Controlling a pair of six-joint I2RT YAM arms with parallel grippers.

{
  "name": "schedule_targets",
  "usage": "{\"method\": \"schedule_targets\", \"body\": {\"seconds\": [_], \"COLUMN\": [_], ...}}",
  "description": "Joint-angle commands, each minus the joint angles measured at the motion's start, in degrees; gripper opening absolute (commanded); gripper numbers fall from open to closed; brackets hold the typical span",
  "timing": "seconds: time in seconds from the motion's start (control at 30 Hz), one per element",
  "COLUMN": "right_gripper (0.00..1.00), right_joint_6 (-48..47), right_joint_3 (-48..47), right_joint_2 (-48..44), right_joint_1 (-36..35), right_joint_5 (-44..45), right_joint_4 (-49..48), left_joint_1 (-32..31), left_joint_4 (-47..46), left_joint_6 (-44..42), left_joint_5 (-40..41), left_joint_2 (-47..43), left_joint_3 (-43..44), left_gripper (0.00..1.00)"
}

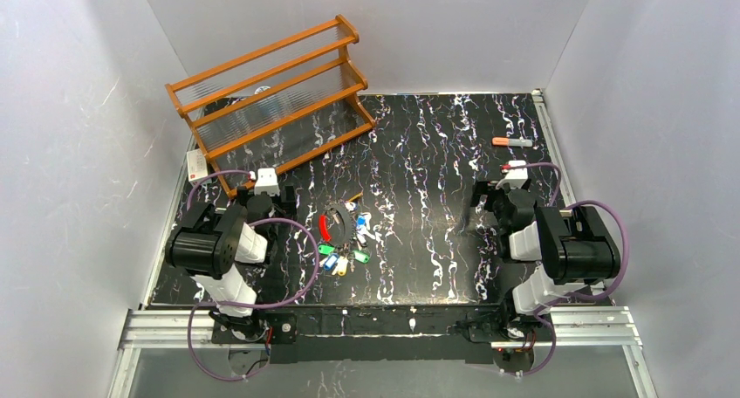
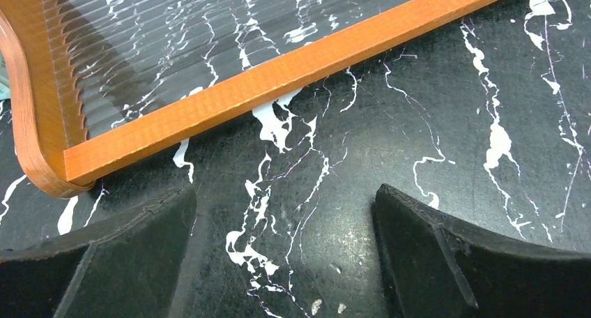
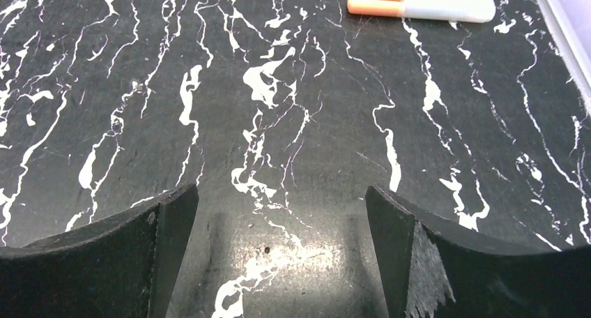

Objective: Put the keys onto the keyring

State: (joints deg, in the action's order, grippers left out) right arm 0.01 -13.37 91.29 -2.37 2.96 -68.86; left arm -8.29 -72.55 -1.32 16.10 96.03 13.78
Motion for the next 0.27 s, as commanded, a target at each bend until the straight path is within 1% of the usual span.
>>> {"method": "schedule_targets", "body": {"seconds": [0.0, 0.23], "right_gripper": [0.99, 0.99], "right_joint_6": [1.22, 1.13], "right_joint_3": [-1.31, -1.22], "right_joint_2": [-0.21, -0.06], "right_joint_1": [0.25, 0.2], "right_joint_5": [-0.5, -0.37], "right_joint_4": [0.69, 0.14], "left_joint_1": [0.38, 0.56], "left_joint_4": [0.17, 0.77], "left_joint_6": [0.33, 0.43], "left_joint_5": [1.74, 1.18], "left_joint_2": [-0.18, -0.24], "left_joint_3": [0.55, 0.79], "left_gripper": [0.98, 0.98]}}
